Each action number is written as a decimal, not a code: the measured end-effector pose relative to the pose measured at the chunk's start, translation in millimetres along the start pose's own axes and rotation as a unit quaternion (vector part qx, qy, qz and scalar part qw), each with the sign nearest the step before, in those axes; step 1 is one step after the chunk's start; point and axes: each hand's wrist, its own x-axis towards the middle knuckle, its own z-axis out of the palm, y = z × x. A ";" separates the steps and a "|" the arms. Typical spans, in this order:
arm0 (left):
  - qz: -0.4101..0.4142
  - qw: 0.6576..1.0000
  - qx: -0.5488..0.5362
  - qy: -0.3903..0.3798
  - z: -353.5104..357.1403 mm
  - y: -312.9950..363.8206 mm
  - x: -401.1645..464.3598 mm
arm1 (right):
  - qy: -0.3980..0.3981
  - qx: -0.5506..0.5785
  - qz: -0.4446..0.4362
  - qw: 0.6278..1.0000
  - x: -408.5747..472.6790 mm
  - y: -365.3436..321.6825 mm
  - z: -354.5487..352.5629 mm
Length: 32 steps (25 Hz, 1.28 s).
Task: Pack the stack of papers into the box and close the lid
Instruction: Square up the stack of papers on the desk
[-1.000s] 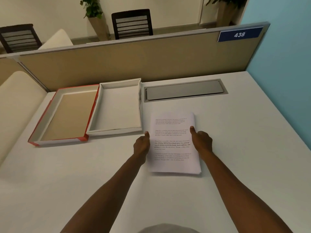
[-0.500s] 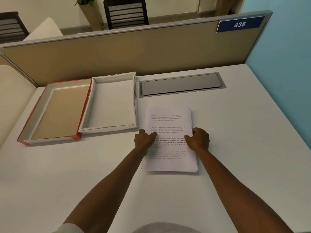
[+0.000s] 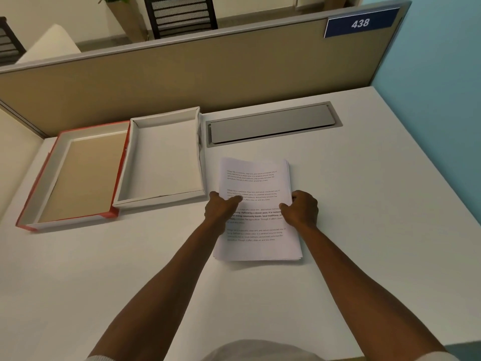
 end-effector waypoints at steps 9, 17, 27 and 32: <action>0.058 0.996 -0.026 -0.063 -12.9 -15.1 -2.0 | 0.008 0.000 0.005 1.000 2.4 1.8 2.7; 0.070 0.979 -0.162 -0.104 -19.9 -17.7 -1.7 | -0.005 -0.003 0.000 1.000 1.0 2.6 0.9; -0.075 0.977 -0.080 -0.183 -22.4 18.5 29.6 | 0.001 -0.006 0.004 1.000 1.6 0.9 0.8; -0.021 0.992 -0.071 -0.104 -9.3 -3.9 44.5 | 0.004 -0.010 0.000 1.000 4.2 2.0 2.4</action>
